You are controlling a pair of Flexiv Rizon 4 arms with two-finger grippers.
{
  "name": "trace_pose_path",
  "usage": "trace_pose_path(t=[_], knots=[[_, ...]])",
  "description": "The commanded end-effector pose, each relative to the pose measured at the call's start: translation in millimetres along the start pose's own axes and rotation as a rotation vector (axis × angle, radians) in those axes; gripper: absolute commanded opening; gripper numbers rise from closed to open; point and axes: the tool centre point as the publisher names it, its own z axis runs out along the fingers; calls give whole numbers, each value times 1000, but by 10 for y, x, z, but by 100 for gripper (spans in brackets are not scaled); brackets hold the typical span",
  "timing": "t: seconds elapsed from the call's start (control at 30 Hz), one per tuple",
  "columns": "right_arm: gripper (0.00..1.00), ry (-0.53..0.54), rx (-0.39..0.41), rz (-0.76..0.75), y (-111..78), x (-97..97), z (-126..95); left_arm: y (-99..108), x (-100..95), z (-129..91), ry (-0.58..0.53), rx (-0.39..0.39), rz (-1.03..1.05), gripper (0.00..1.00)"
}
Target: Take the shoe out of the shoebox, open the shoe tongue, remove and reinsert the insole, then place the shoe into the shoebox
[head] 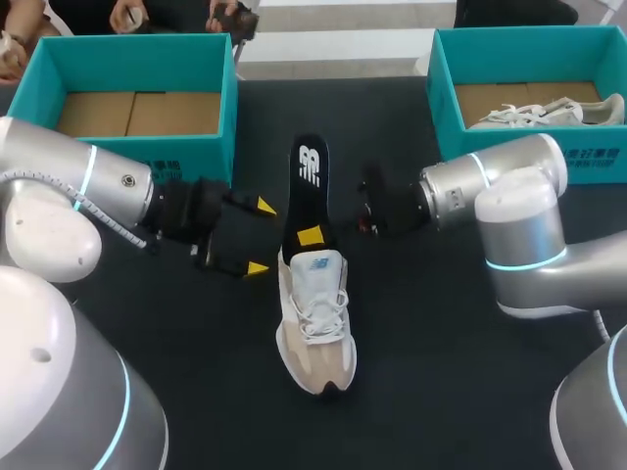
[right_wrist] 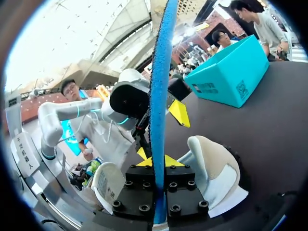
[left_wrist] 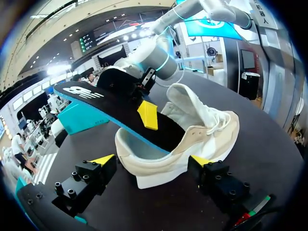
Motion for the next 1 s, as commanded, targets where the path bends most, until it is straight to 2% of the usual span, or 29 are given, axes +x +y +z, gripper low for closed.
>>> trace_pose_path(t=[0.03,0.27,0.37,0.4,0.47,0.53,0.83,1.0], knots=[[0,0,0,34,-156,41,102,-11,3,10,0,-6,-1,100],[0,16,8,106,-330,129,185,-11,3,10,0,-6,-1,100],[0,11,8,106,-326,138,177,-11,3,10,0,-6,-1,100],[0,2,9,102,-304,146,155,-11,3,10,0,-6,-1,100],[13,-13,17,87,-244,149,125,-11,3,10,0,-6,-1,100],[18,-18,30,76,-188,145,97,-11,3,10,0,-6,-1,100],[19,-30,68,33,13,74,-39,-11,3,10,0,-6,-1,100],[17,-2,85,24,78,-5,-69,-11,3,10,0,-6,-1,100]])
